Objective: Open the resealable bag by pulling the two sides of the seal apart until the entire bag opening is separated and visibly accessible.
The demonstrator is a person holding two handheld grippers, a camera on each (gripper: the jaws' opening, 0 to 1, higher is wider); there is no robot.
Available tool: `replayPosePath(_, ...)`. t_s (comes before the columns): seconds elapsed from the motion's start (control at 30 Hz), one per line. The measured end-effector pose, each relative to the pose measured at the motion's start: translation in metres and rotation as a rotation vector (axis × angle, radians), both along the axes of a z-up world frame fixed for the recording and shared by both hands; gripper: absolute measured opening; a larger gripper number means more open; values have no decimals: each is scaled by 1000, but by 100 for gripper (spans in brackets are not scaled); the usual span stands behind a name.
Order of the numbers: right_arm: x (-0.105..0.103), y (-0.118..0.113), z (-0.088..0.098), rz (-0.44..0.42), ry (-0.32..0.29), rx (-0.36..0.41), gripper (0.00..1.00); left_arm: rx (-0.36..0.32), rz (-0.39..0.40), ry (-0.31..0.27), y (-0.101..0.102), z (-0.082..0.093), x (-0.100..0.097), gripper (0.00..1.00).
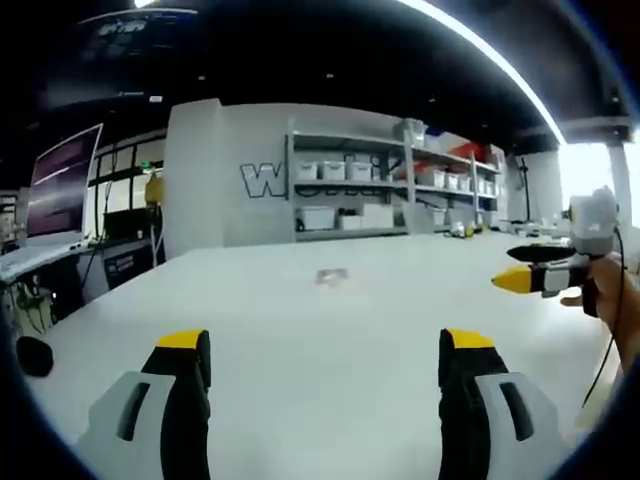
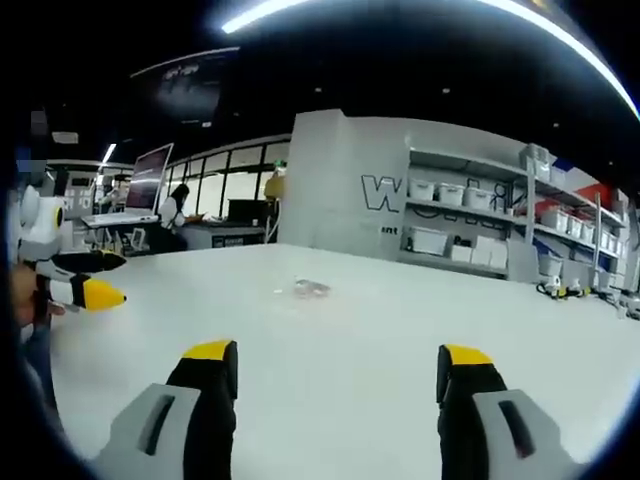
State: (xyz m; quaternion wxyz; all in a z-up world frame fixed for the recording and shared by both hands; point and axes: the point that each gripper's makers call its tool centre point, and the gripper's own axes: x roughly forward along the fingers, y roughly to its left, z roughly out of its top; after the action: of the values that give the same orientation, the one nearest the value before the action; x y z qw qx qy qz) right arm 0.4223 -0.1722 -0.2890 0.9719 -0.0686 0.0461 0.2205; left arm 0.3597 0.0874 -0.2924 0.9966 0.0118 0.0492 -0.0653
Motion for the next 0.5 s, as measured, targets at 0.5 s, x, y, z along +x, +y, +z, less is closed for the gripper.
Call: replayPosePath(0.5,1,4,1,15,-2,-6,80,-2,-11,-3,-3,2,1,93)
